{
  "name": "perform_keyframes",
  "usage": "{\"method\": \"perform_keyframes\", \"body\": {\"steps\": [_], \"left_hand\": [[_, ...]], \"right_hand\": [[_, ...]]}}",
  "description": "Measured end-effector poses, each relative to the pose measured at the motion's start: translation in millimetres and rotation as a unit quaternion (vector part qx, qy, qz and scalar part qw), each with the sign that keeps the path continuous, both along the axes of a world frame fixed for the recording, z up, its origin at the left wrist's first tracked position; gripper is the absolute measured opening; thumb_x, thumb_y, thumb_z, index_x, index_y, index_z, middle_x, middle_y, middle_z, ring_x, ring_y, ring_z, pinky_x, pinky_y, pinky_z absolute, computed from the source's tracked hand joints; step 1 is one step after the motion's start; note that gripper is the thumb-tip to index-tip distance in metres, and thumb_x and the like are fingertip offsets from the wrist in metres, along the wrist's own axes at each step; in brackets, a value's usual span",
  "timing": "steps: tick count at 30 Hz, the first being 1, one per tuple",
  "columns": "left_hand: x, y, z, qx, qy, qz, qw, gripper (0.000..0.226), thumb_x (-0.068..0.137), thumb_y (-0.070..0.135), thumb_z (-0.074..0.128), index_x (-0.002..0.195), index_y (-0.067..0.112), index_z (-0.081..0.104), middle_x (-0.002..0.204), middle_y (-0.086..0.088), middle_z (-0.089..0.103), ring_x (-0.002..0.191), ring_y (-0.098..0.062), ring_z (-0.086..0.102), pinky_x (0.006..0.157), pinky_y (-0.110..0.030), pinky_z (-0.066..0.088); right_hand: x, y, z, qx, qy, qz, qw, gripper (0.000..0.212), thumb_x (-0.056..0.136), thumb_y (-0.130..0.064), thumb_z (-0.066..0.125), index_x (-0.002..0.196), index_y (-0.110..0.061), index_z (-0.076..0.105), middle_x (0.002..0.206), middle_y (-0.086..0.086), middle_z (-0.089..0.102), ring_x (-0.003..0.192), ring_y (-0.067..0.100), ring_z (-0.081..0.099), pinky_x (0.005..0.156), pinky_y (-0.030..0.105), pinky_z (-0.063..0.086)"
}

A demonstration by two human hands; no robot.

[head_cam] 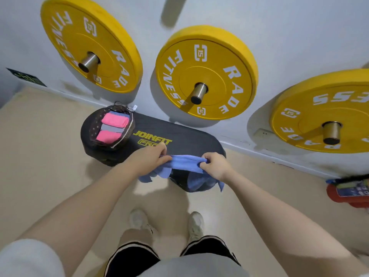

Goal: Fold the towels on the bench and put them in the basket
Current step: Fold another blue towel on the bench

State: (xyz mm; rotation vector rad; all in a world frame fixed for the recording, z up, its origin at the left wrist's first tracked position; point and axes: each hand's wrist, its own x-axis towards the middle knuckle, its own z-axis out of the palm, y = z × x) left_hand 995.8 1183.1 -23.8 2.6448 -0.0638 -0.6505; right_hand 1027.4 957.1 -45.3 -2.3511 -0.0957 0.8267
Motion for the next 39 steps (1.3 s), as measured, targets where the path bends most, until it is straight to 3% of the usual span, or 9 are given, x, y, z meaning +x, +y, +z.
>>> {"method": "perform_keyframes", "body": {"steps": [4, 9, 14, 17, 22, 26, 30, 34, 39], "left_hand": [[55.3, 46.2, -18.5, -0.056, 0.008, 0.006, 0.998, 0.020, 0.096, 0.031, 0.044, 0.081, 0.018, 0.040, 0.073, -0.002, 0.053, 0.075, -0.024, 0.050, 0.066, -0.032, 0.035], [106.2, 94.9, -51.3, -0.064, 0.065, -0.090, 0.992, 0.027, 0.083, 0.038, 0.062, 0.084, 0.020, 0.043, 0.059, 0.004, 0.044, 0.060, -0.018, 0.042, 0.059, -0.029, 0.035], [143.8, 121.1, -140.8, -0.142, 0.034, -0.134, 0.980, 0.025, 0.076, 0.004, 0.053, 0.091, 0.024, 0.047, 0.056, 0.007, 0.043, 0.056, -0.011, 0.036, 0.058, -0.025, 0.031], [165.2, 135.4, -223.8, -0.127, -0.007, -0.126, 0.984, 0.033, 0.071, 0.003, 0.049, 0.093, 0.028, 0.048, 0.062, 0.007, 0.044, 0.063, -0.014, 0.040, 0.062, -0.029, 0.035], [215.2, 146.5, -316.1, -0.127, -0.105, -0.107, 0.981, 0.031, 0.075, -0.002, 0.049, 0.094, 0.016, 0.065, 0.074, 0.010, 0.056, 0.073, -0.012, 0.052, 0.069, -0.025, 0.035], [270.2, 147.7, -327.5, -0.168, -0.241, -0.048, 0.955, 0.027, 0.080, -0.006, 0.048, 0.097, 0.006, 0.066, 0.093, -0.010, 0.057, 0.090, -0.022, 0.053, 0.070, -0.019, 0.028], [284.8, 142.2, -316.7, -0.276, -0.303, 0.000, 0.912, 0.030, 0.084, -0.005, 0.042, 0.095, 0.009, 0.066, 0.095, -0.001, 0.056, 0.090, -0.012, 0.050, 0.070, -0.014, 0.036], [266.9, 162.8, -366.4, -0.241, -0.207, -0.109, 0.942, 0.041, 0.068, 0.009, 0.032, 0.085, 0.008, 0.069, 0.081, 0.002, 0.057, 0.083, -0.015, 0.054, 0.075, -0.024, 0.044], [232.3, 184.8, -445.4, 0.024, -0.029, -0.284, 0.958, 0.036, 0.077, 0.008, 0.035, 0.093, 0.013, 0.066, 0.098, -0.004, 0.064, 0.095, -0.025, 0.056, 0.081, -0.035, 0.045]], "right_hand": [[26.6, 36.1, -13.2, -0.004, -0.016, -0.047, 0.999, 0.018, 0.087, -0.018, 0.048, 0.071, -0.009, 0.050, 0.063, 0.001, 0.049, 0.058, 0.016, 0.043, 0.051, 0.025, 0.033], [45.5, 73.9, -50.6, -0.004, -0.026, -0.145, 0.989, 0.025, 0.088, -0.027, 0.054, 0.069, -0.012, 0.048, 0.063, 0.001, 0.051, 0.060, 0.017, 0.043, 0.052, 0.026, 0.033], [68.3, 96.5, -142.5, -0.028, -0.074, -0.156, 0.984, 0.036, 0.087, -0.020, 0.055, 0.057, -0.015, 0.037, 0.054, -0.001, 0.040, 0.058, 0.018, 0.036, 0.051, 0.026, 0.027], [88.8, 96.6, -219.7, -0.044, -0.106, -0.173, 0.978, 0.038, 0.087, -0.019, 0.055, 0.055, -0.016, 0.035, 0.054, -0.001, 0.041, 0.059, 0.020, 0.040, 0.056, 0.032, 0.032], [138.0, 96.1, -312.2, -0.082, -0.211, -0.207, 0.952, 0.013, 0.092, -0.013, 0.046, 0.083, -0.008, 0.054, 0.078, 0.014, 0.062, 0.078, 0.035, 0.057, 0.063, 0.037, 0.042], [174.0, 96.8, -312.6, -0.042, -0.316, -0.263, 0.911, 0.019, 0.095, -0.007, 0.043, 0.101, -0.003, 0.060, 0.095, 0.018, 0.066, 0.087, 0.033, 0.058, 0.066, 0.032, 0.036], [180.4, 101.8, -294.3, 0.029, -0.424, -0.261, 0.867, 0.016, 0.093, -0.008, 0.049, 0.098, -0.006, 0.064, 0.080, 0.000, 0.060, 0.075, 0.017, 0.052, 0.062, 0.020, 0.030], [167.4, 99.8, -331.1, -0.039, -0.345, -0.105, 0.932, 0.019, 0.088, -0.005, 0.050, 0.098, -0.008, 0.066, 0.085, 0.007, 0.069, 0.081, 0.025, 0.061, 0.066, 0.026, 0.036], [142.5, 119.0, -399.9, -0.188, -0.062, 0.103, 0.975, 0.025, 0.083, -0.005, 0.046, 0.076, -0.020, 0.065, 0.078, 0.004, 0.063, 0.076, 0.022, 0.049, 0.060, 0.026, 0.035]]}}
